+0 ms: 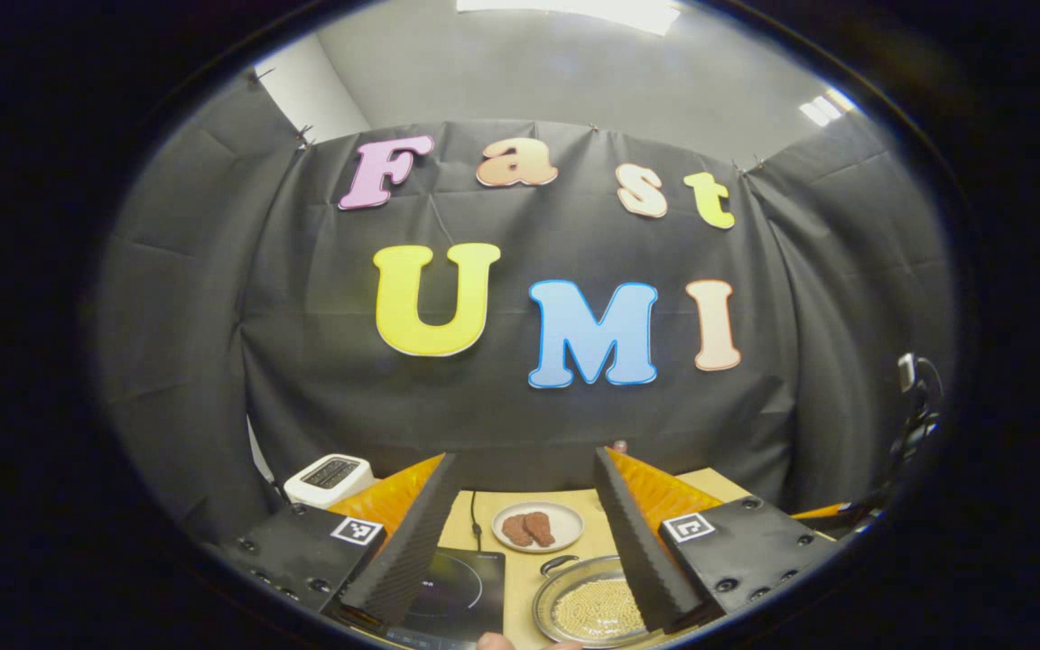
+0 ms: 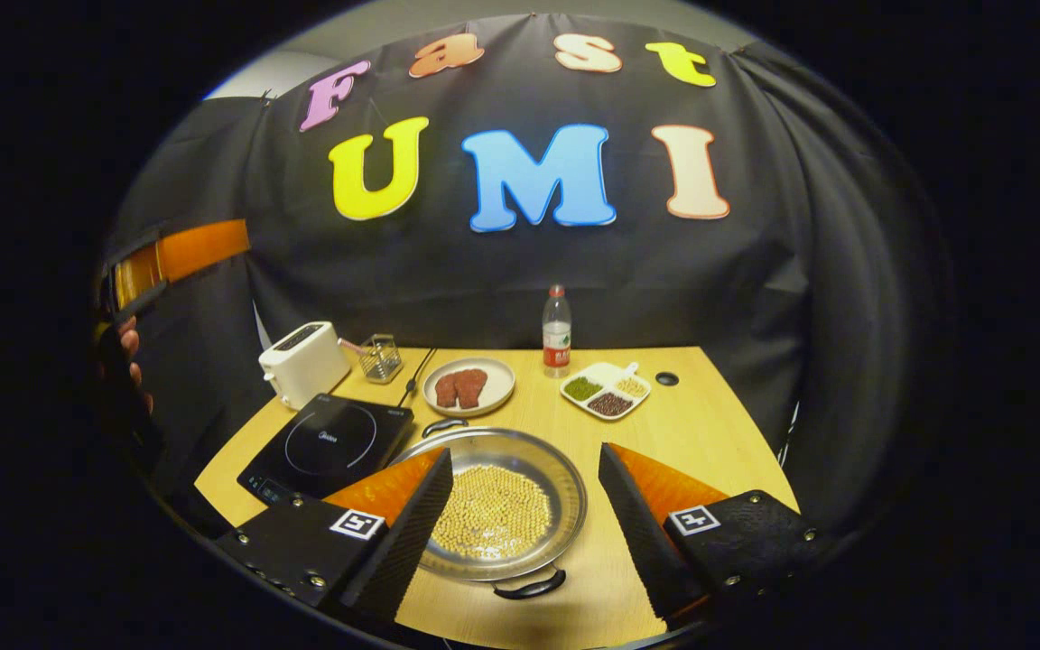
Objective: First push the handle of the pot to place it horizontally, then grasp the pot with both hands and set it on the induction cooktop.
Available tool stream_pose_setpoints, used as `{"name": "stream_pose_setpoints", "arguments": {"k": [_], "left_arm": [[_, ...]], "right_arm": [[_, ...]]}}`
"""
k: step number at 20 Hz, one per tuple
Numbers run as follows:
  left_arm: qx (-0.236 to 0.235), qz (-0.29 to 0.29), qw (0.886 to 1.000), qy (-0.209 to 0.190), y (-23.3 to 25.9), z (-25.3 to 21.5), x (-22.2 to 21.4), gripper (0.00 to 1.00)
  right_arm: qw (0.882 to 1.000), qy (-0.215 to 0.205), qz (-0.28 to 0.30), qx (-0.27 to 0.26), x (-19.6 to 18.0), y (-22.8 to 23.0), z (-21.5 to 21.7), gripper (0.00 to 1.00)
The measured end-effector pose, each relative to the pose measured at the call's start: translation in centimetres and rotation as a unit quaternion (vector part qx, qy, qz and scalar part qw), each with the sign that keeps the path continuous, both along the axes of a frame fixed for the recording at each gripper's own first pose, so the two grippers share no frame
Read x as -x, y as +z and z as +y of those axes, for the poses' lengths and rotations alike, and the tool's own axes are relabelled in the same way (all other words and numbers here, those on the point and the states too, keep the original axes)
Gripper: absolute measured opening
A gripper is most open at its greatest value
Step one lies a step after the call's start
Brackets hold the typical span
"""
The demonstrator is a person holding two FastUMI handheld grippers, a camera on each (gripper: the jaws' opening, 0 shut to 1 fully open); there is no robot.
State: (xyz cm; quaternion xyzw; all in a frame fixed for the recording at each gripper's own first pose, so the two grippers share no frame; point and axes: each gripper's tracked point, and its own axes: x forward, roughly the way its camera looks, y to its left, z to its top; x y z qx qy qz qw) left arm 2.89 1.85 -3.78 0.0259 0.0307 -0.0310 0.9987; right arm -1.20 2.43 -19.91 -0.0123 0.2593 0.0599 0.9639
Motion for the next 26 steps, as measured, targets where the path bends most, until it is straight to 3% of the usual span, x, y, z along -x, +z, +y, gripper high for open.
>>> {"name": "stream_pose_setpoints", "arguments": {"k": [2, 4, 6, 7, 8, 9, 11, 12, 14, 15, 19, 26], "left_arm": [[0.0, 0.004, 1.0, 0.003, -0.3, 0.3, 0.0, 0.95], [0.0, 0.008, 1.0, 0.005, -0.8, 0.6, 0.0, 0.95], [0.002, 0.013, 1.0, 0.008, -1.2, 0.7, 0.0, 0.95], [0.002, 0.016, 1.0, 0.008, -1.5, 0.8, 0.2, 0.95], [0.001, 0.018, 1.0, 0.009, -1.7, 1.0, 0.3, 0.95], [0.0, 0.02, 1.0, 0.009, -1.8, 1.0, 0.3, 0.95], [-0.003, 0.023, 1.0, 0.011, -2.1, 1.3, 0.4, 0.96], [-0.004, 0.025, 1.0, 0.013, -2.2, 1.6, 0.4, 0.96], [-0.004, 0.027, 1.0, 0.016, -2.3, 1.9, 0.5, 0.96], [-0.004, 0.027, 0.999, 0.019, -2.5, 2.1, 0.6, 0.96], [-0.004, 0.028, 0.999, 0.03, -2.4, 2.9, 0.7, 0.95], [-0.005, 0.026, 0.999, 0.043, -2.3, 3.8, 0.7, 0.95]], "right_arm": [[0.999, 0.017, 0.038, -0.003, 0.9, -2.3, 0.9, 0.98], [0.997, 0.027, 0.071, -0.002, 2.0, -4.0, 1.5, 0.88], [0.994, 0.035, 0.101, 0.008, 3.0, -6.1, 1.9, 0.74], [0.992, 0.039, 0.119, 0.01, 3.6, -7.0, 2.1, 0.58], [0.989, 0.043, 0.138, 0.009, 4.1, -8.1, 2.4, 0.59], [0.987, 0.043, 0.155, 0.008, 4.5, -9.0, 2.6, 0.48], [0.98, 0.055, 0.191, 0.001, 5.7, -10.7, 3.4, 0.38], [0.977, 0.057, 0.203, 0.006, 6.0, -11.9, 3.7, 0.39], [0.969, 0.069, 0.236, -0.004, 6.7, -12.4, 4.0, 0.07], [0.966, 0.068, 0.25, -0.006, 7.0, -13.5, 4.1, 0.02], [0.954, 0.078, 0.288, -0.02, 8.5, -15.2, 4.7, 0.06], [0.948, 0.071, 0.312, 0.001, 8.3, -17.6, 4.4, 0.06]]}}
